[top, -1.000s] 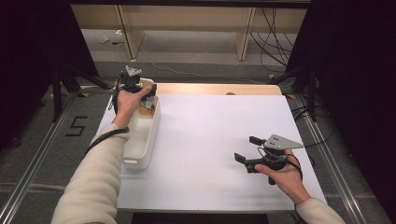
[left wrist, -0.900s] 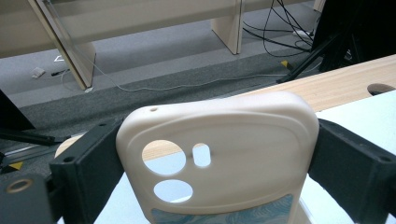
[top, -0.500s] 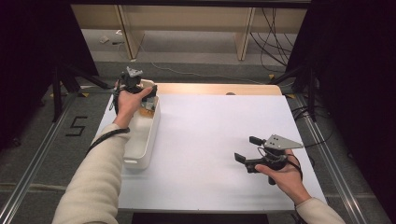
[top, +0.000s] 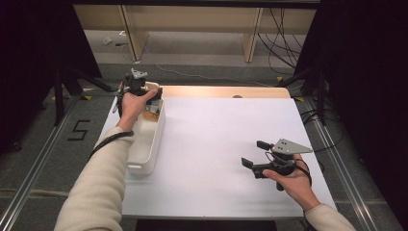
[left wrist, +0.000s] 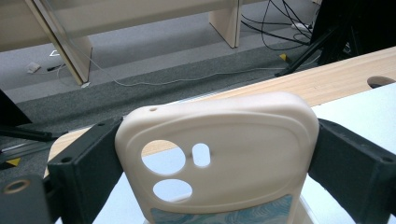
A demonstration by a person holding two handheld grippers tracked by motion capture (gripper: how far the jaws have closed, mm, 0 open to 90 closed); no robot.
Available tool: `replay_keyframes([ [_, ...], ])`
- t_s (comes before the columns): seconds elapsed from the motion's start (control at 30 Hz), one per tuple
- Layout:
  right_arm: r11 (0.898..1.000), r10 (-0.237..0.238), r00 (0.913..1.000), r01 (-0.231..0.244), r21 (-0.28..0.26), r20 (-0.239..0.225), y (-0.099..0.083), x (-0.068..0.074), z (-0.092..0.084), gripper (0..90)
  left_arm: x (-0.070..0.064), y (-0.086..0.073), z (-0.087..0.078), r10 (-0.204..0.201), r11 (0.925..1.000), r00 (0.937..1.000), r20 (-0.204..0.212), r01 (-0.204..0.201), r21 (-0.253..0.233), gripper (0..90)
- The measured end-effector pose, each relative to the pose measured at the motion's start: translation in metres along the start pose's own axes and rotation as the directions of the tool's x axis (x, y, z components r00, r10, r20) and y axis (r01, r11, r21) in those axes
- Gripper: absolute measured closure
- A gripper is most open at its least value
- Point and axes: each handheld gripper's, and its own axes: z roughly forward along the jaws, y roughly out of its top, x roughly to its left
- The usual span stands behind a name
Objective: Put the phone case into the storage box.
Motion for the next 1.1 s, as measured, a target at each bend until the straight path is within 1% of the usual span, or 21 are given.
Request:
replay_keyframes([
  [0.33, 1.000, 0.000, 1.0000, 0.000, -0.001, 0.001, 0.0001, -0.0002, -0.0001, 10.3, -0.0007, 0.0000, 0.0026, -0.007, 0.9999, 1.0000, 0.004, 0.007, 0.009, 6.7],
  [0.57, 1.000, 0.002, 1.0000, -0.002, 0.000, 0.001, -0.0002, -0.0001, 0.0001, 10.2, -0.0011, 0.0001, 0.0045, -0.006, 0.9999, 1.0000, 0.006, 0.006, 0.016, 3.4],
  [0.73, 1.000, 0.001, 1.0000, -0.001, 0.001, 0.000, -0.0001, -0.0002, 0.0000, 10.2, -0.0021, 0.0006, 0.0059, -0.002, 0.9999, 1.0000, -0.004, 0.002, 0.017, 0.3],
  [1.1, 1.000, -0.002, 1.0000, 0.002, 0.003, -0.002, -0.0004, 0.0002, 0.0003, 10.2, -0.0049, 0.0080, 0.0045, 0.013, 0.9999, 0.9999, -0.009, -0.013, -0.004, 0.0],
])
